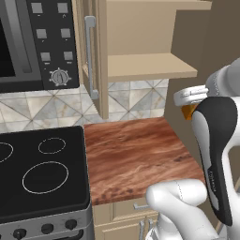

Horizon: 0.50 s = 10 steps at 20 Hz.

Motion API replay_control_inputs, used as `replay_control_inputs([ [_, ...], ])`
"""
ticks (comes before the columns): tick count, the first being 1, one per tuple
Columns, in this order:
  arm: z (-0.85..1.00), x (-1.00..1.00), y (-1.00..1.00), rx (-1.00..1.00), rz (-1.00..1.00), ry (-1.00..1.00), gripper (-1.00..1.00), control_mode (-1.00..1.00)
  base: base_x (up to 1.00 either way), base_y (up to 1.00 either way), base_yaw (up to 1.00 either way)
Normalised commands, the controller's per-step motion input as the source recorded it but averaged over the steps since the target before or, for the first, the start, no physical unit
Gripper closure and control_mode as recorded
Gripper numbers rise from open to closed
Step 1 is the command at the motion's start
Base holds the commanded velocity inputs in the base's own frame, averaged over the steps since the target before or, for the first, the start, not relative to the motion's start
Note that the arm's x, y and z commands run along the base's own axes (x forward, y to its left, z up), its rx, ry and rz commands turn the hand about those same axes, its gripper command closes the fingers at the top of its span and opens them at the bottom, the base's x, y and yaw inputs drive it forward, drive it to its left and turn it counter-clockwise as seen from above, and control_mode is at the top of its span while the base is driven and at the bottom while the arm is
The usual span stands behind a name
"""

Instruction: Sort all alcoholic drinks to one cabinet, and non-alcoholic drinks to the other.

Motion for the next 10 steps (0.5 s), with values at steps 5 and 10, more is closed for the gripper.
replay_control_inputs([
  [5,0.07,0.15,-0.07,-0.03,0.00,-0.07,1.00,-1.00,0.00,0.00,0.00],
  [10,0.12,0.10,-0.10,-0.02,0.00,-0.04,1.00,-1.00,0.00,0.00,0.00],
])
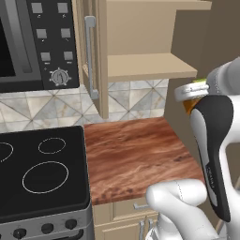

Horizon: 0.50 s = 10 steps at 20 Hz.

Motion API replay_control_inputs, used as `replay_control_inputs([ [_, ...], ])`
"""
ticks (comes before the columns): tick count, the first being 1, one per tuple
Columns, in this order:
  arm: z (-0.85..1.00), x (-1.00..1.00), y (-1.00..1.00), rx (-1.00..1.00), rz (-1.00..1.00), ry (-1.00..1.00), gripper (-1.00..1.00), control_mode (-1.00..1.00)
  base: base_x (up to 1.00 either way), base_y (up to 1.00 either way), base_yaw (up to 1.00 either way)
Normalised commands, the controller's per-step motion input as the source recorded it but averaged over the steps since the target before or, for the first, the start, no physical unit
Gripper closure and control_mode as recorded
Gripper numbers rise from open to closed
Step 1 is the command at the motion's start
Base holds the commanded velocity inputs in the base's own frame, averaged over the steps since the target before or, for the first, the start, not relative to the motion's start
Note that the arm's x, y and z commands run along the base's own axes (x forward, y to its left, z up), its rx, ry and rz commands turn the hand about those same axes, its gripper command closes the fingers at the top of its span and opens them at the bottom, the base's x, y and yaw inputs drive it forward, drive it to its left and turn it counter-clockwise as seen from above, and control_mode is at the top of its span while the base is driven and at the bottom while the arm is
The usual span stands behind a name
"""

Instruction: Sort all alcoholic drinks to one cabinet, and non-alcoholic drinks to the other.

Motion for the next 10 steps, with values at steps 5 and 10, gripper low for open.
replay_control_inputs([
  [5,0.18,0.11,-0.05,0.00,0.00,0.00,1.00,-1.00,0.00,0.00,0.00],
  [10,0.20,0.13,-0.02,0.00,0.00,0.00,1.00,-1.00,0.00,0.00,0.00],
])
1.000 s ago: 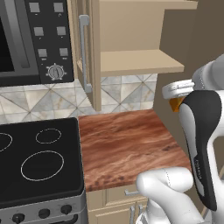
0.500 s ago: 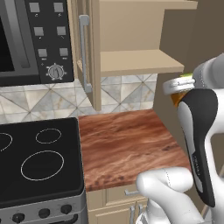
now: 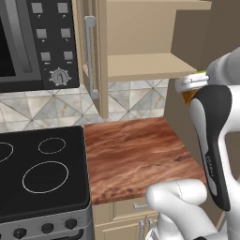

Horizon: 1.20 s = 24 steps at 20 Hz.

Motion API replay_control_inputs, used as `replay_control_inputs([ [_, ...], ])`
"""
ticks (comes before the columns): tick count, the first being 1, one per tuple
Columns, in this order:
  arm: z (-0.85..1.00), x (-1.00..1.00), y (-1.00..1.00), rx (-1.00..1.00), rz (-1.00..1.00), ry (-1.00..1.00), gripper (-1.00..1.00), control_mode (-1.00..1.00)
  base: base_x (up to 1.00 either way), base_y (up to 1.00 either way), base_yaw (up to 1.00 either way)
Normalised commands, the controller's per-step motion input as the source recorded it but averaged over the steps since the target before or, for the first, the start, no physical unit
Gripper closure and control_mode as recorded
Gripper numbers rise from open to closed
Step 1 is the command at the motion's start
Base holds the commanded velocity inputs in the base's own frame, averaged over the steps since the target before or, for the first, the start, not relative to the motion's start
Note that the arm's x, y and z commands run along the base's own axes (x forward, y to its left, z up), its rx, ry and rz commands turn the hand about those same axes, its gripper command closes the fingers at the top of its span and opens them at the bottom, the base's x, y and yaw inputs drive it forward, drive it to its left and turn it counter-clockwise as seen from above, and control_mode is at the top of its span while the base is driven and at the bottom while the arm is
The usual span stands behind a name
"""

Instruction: Sort all alcoholic drinks to one cabinet, and non-alcoholic drinks to the other.

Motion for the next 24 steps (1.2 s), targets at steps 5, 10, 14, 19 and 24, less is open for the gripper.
replay_control_inputs([
  [5,0.06,0.20,-0.04,-0.02,0.00,-0.02,1.00,-1.00,0.00,0.00,0.00],
  [10,0.01,0.18,-0.05,-0.03,0.00,-0.02,1.00,-1.00,0.00,0.00,0.00],
  [14,0.00,0.23,-0.05,-0.04,0.00,-0.03,1.00,-1.00,0.00,0.00,0.00],
  [19,0.01,0.25,-0.04,-0.03,0.00,-0.01,1.00,-1.00,0.00,0.00,0.00],
  [24,0.03,0.27,0.00,0.00,0.00,0.00,1.00,-1.00,0.00,0.00,0.00],
])
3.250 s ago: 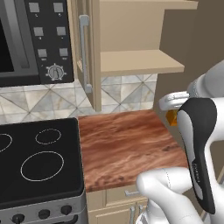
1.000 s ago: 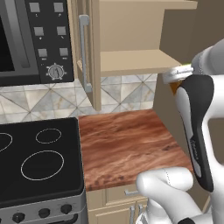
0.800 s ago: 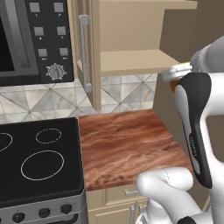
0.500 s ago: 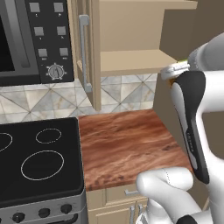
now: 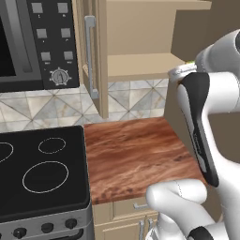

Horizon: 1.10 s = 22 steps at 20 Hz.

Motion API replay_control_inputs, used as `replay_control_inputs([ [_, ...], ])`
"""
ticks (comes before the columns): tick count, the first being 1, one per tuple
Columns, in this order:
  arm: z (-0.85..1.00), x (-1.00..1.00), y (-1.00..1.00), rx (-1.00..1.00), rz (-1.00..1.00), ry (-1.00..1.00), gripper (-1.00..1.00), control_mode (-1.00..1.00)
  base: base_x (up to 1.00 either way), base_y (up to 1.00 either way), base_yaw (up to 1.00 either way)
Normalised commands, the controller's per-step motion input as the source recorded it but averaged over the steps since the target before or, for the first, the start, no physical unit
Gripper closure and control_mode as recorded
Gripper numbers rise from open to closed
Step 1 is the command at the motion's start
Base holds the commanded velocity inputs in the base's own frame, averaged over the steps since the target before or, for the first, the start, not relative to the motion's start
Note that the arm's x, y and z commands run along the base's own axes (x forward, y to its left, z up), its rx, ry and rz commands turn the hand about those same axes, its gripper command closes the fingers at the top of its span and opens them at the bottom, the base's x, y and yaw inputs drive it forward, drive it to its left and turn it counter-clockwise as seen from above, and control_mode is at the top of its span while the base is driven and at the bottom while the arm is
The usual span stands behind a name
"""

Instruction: Sort all alcoholic drinks to one cabinet, and non-alcoholic drinks to the other.

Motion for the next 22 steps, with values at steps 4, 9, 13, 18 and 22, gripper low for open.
replay_control_inputs([
  [4,0.00,0.30,0.00,0.00,0.00,0.00,1.00,-1.00,0.00,0.00,0.00],
  [9,0.00,0.30,0.00,-0.02,0.00,0.00,1.00,-1.00,0.00,0.00,0.00],
  [13,0.00,0.30,0.00,-0.02,0.00,0.00,1.00,-1.00,0.00,0.00,0.00],
  [18,0.00,0.31,0.00,-0.03,0.00,0.00,1.00,-1.00,0.00,0.00,0.00],
  [22,0.00,0.30,0.00,-0.03,0.00,-0.01,1.00,-1.00,0.00,0.00,0.00],
])
